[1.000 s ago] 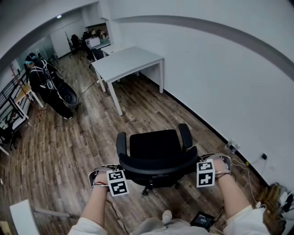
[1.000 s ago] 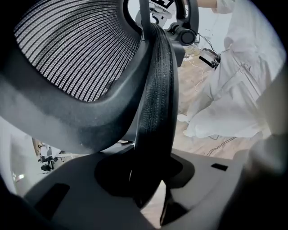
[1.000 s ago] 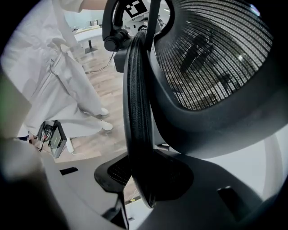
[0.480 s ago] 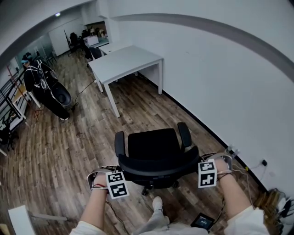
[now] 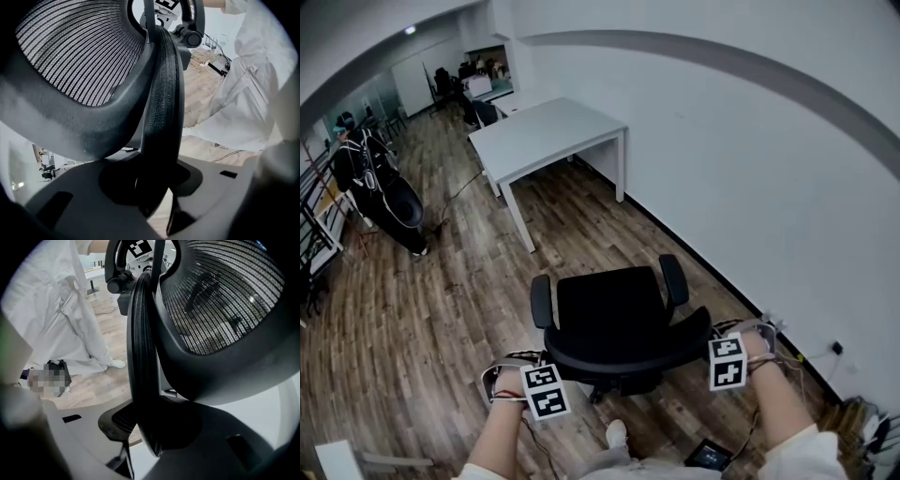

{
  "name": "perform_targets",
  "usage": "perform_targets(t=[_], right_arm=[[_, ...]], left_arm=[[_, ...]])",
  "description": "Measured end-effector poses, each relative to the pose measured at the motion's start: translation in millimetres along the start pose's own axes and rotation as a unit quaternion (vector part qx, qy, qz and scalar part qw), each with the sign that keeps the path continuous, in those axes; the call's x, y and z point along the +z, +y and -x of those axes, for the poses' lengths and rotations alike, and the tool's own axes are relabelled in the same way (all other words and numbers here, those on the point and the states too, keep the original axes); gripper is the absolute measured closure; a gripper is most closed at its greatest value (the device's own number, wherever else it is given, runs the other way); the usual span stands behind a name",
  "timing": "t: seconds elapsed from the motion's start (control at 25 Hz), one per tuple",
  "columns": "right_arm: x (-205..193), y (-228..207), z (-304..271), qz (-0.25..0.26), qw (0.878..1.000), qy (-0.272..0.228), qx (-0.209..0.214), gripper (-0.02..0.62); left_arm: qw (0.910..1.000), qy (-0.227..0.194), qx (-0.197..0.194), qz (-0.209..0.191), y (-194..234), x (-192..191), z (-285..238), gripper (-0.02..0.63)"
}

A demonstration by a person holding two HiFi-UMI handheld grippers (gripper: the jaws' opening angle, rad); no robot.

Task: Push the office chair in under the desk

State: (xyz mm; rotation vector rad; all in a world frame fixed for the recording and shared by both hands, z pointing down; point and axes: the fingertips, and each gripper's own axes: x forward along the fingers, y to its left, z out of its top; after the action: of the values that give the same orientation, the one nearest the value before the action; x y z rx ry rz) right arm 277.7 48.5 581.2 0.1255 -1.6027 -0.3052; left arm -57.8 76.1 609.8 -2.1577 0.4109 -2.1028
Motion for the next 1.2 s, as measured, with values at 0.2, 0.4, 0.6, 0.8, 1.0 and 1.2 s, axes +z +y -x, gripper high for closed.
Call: perform_targets(t=[0.2, 0.4, 0.6, 0.8, 1.0, 1.2], right_arm=[[-13.4, -29.4, -8.7, 0.003, 1.000, -0.002, 0.006, 0.457], [-30.9, -67.7, -15.7, 0.007, 1.000, 0.000, 0.000, 0.457], [-49.0, -103.4, -25.5, 0.013, 1.000, -0.001, 0.004, 0.457], [-61.8, -138.1, -36.3, 0.026, 1.000, -0.006, 0.003, 0.457], [-69.9, -160.5, -38.3, 0.043, 0.999, -0.011, 0.004, 0.457], [-86.8, -188.4, -45.7, 0.055, 0.998, -0.015, 0.002, 0.457]], left_arm=[[1.0000, -0.002, 0.000, -0.001, 29.5, 14.2, -9.0, 0.472], [0.9999, 0.003, 0.009, 0.004, 64.6, 30.6, -15.7, 0.474], [0.9998, 0.009, 0.010, 0.012, 96.1, 48.1, -25.8, 0.476], [0.9995, 0.018, 0.005, 0.025, 121.5, 60.4, -35.4, 0.476], [0.9989, 0.022, 0.005, 0.041, 134.0, 69.1, -38.7, 0.476], [0.9983, 0.026, 0.005, 0.052, 153.3, 85.8, -43.4, 0.476]])
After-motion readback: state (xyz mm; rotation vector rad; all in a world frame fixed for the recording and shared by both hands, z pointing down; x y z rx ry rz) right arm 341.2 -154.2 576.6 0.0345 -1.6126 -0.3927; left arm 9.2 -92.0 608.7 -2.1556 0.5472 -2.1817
